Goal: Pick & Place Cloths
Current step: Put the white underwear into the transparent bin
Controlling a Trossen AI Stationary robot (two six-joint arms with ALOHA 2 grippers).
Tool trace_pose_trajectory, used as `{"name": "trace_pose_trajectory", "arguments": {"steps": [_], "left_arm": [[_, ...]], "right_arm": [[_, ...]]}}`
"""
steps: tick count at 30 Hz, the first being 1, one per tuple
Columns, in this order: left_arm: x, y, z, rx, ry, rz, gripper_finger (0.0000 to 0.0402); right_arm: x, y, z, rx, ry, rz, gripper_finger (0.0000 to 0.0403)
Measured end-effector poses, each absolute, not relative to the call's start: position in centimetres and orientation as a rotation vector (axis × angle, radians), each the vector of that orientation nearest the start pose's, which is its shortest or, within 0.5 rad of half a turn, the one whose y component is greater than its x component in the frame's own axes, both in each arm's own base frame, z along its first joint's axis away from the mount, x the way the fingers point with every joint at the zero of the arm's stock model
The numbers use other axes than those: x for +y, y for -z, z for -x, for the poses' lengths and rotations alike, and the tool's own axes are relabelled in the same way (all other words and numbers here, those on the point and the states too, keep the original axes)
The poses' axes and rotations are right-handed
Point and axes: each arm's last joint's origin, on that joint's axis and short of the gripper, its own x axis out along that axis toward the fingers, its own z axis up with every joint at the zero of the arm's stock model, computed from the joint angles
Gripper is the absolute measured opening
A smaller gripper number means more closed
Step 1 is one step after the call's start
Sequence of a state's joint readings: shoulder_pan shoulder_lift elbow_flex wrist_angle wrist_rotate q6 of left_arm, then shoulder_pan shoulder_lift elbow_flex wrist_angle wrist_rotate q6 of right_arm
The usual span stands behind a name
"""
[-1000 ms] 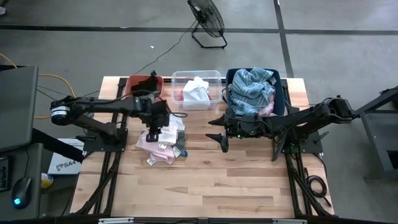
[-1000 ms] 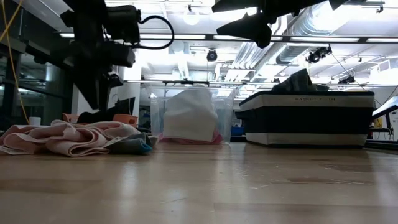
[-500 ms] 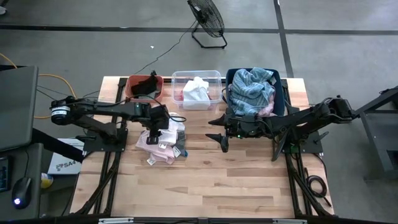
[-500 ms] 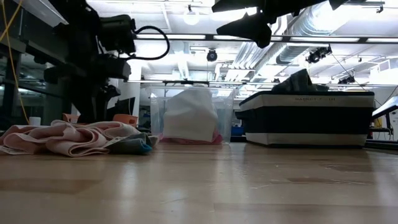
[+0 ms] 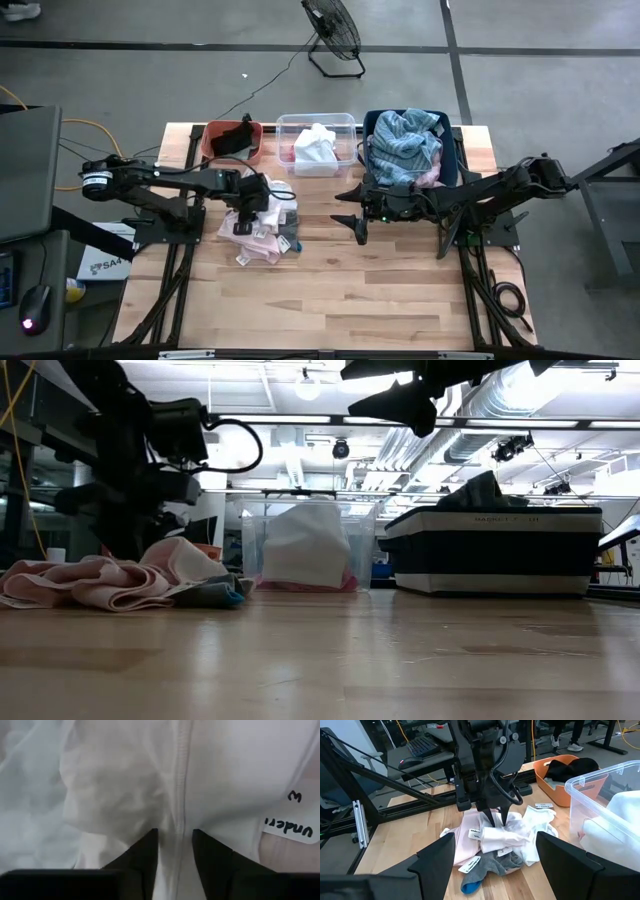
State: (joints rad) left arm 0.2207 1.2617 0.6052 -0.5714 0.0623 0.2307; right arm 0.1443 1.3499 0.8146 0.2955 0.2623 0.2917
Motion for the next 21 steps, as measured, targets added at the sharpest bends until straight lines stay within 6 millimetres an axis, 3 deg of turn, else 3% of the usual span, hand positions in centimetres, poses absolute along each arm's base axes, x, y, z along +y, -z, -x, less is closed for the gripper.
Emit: {"name": "trace_pose_trajectory", "arguments": {"steps": [7,15,21], "left_arm": [[4.3,-16.1,-19.7,1.230,-0.002,-0.031,0.0008],[4.3,-16.2,-19.7,1.232,-0.004,-0.026,0.0001],[4.4,-17.7,-20.3,1.233,-0.016,-0.007,0.0001]], "right_arm": [[3.5,-26.5,-29.4,0.216,0.151,-0.246,0.0270],[3.5,-26.5,-29.4,0.216,0.151,-0.246,0.0270],[3.5,-26.5,-29.4,0.216,0.151,-0.246,0.0270]]}}
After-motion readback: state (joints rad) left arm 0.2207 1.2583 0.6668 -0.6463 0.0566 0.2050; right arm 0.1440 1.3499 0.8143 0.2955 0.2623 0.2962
